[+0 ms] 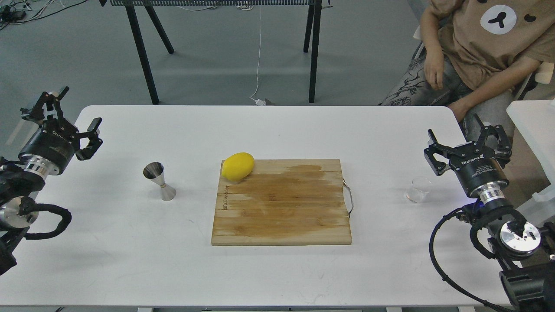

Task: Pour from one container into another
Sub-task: 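Move the left gripper down toward the metal jigger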

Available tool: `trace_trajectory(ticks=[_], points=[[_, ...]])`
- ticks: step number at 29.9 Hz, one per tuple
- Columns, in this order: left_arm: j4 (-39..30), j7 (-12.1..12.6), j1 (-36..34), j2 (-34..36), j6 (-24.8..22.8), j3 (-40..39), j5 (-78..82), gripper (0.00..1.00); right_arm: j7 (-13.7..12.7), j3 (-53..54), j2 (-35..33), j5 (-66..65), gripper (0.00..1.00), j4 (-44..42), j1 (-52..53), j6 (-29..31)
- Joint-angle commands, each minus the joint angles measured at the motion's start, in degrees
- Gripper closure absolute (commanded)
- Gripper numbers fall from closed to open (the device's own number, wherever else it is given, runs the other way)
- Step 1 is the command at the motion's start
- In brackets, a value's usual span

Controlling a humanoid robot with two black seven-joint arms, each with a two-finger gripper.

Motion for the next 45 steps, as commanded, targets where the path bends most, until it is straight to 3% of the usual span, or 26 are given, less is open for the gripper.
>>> trace_trajectory(ticks=[1,14,22,28,33,39,43,45], points=[[0.0,0.0,-0.24,-1.17,0.0,-0.09,-0.61,0.0,0.0,0.08,-0.15,0.08,0.02,0.0,0.09,0.0],[2.11,0.0,0.02,-1.09,0.0,0.61,-1.5,0.0,0.0,0.96,-0.07,0.08,0.01,0.0,0.27,0.0],[1.14,0.0,-4.28,2.17,0.0,-0.09,21.05,0.0,0.0,1.23,-0.07,0.0,0.02,0.0,0.18,0.0],[-11.31,0.0,-4.81,6.37,0.14,-0.26,29.17,0.0,0.0,1.14,-0.07,0.0,0.01,0.0,0.18,0.0],[-21.96,0.0,-4.73,8.32,17.33,-0.26,44.96,0.01,0.0,1.23,-0.07,0.0,0.01,0.0,0.09,0.0],[-27.5,0.0,-3.59,8.93,35.79,-0.18,56.85,0.0,0.0,1.14,-0.07,0.0,0.02,-0.18,-0.08,0.0],[-30.67,0.0,-0.17,9.99,50.99,-0.09,67.38,0.01,0.0,1.14,-0.07,0.0,0.02,-0.27,-0.09,0.0],[-30.94,0.0,2.12,9.99,56.0,-0.26,73.18,0.01,0.0,1.14,-0.07,0.0,0.02,-0.35,-0.09,0.0]])
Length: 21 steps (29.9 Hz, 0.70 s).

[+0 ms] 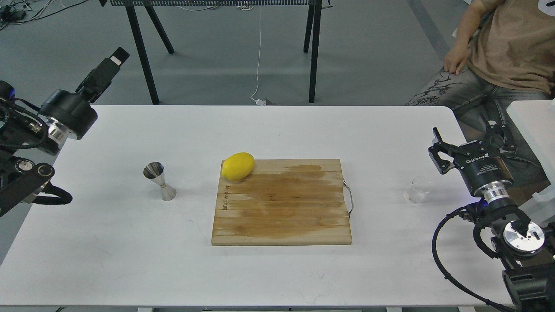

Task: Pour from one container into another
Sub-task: 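Move the left gripper down toward the metal jigger, then close the left gripper around the metal jigger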

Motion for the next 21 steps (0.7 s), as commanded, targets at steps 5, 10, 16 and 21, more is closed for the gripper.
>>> trace_trajectory(ticks=[5,10,16,21], points=[[-1.62,0.0,10.38,0.26,8.32,-0.02,14.8,0.01,0.0,-0.01,0.01,0.01,0.02,-0.27,0.0,0.0],[-2.77,0.0,15.92,-0.26,8.32,-0.19,20.61,0.01,0.0,-0.1,0.1,0.01,0.02,-0.36,0.0,0.0],[-2.24,0.0,21.72,-3.33,8.32,-2.65,24.39,0.01,0.0,-0.18,0.27,0.01,0.02,-0.36,0.0,0.0],[-0.76,0.0,25.07,-6.76,8.32,-5.2,29.31,0.01,0.0,-0.18,0.27,0.01,0.02,-0.27,-0.09,0.0]])
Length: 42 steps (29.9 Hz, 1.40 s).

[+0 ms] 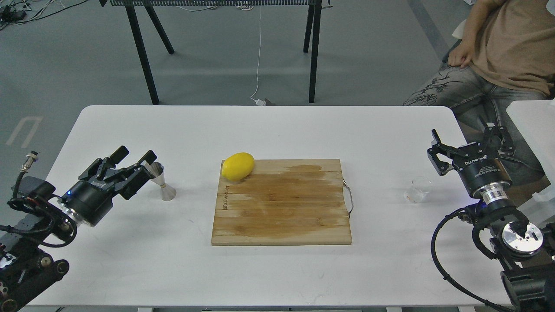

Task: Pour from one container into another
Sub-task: 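Close the left gripper around the metal jigger, then lift the jigger with the left gripper and carry it over the board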

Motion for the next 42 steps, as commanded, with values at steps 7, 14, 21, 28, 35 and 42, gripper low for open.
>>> trace_trajectory(ticks=[7,14,21,28,35,42], points=[[6.31,0.0,2.42,-6.52,-0.01,-1.21,5.62,0.01,0.0,0.1,0.02,0.0,0.02,0.09,0.07,0.0],[12.64,0.0,1.72,-9.6,-0.01,-0.86,7.29,0.01,0.0,0.27,-0.16,0.0,0.01,0.18,0.07,0.0],[17.91,0.0,-2.15,-12.76,-0.01,0.11,6.94,0.01,0.0,0.28,-0.25,0.0,0.02,0.27,0.07,0.0],[21.26,0.0,-4.88,-15.31,-0.01,2.13,6.76,0.01,0.0,0.28,-0.25,0.0,0.02,0.27,0.07,0.0],[24.42,0.0,-6.99,-17.16,-0.01,2.22,6.59,0.02,0.0,0.28,-0.25,0.0,0.02,0.44,0.07,0.0],[27.58,0.0,-8.83,-19.0,-0.01,2.22,6.59,0.04,0.0,0.28,-0.25,0.0,0.02,0.44,0.07,0.0]])
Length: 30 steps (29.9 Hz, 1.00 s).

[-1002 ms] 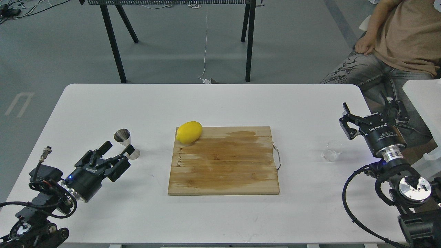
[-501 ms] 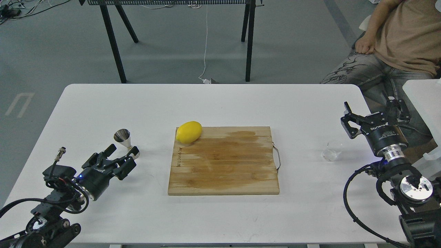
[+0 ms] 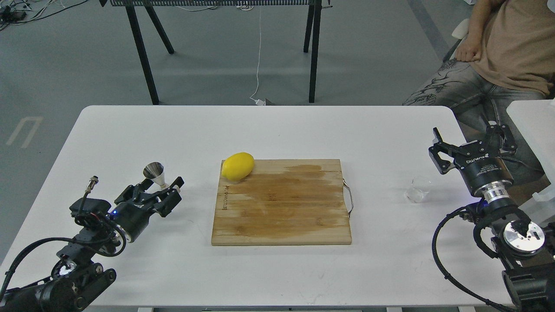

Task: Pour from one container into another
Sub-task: 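Lift the jigger with the left gripper and carry it over the board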

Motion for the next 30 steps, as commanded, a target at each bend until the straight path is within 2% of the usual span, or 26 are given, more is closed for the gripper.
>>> trace_trajectory(ticks=[1,6,14,18,22,30], points=[[2.45,0.0,-1.27,-1.48,-0.01,0.0,0.02,0.04,0.0,0.0,0.0,0.0,0.02,0.0,0.0,0.0],[5.62,0.0,-3.2,-2.97,-0.01,2.54,-0.07,0.08,0.0,0.0,0.0,0.0,0.02,0.0,0.0,0.0],[10.89,0.0,-4.96,-4.82,-0.01,2.81,-0.07,0.25,0.0,0.0,0.0,0.0,0.02,-0.09,0.0,0.0],[12.47,0.0,-5.67,-5.09,-0.01,2.81,-0.07,0.36,0.0,0.0,0.0,0.0,0.02,-0.09,0.0,0.0],[13.62,0.0,-6.28,-5.44,-0.01,2.9,0.02,0.51,0.0,0.0,0.09,0.0,0.02,-0.17,0.0,0.0],[14.06,0.0,-6.28,-5.61,-0.01,2.9,0.02,0.69,0.0,0.0,0.0,0.0,0.02,-0.26,0.0,0.0]])
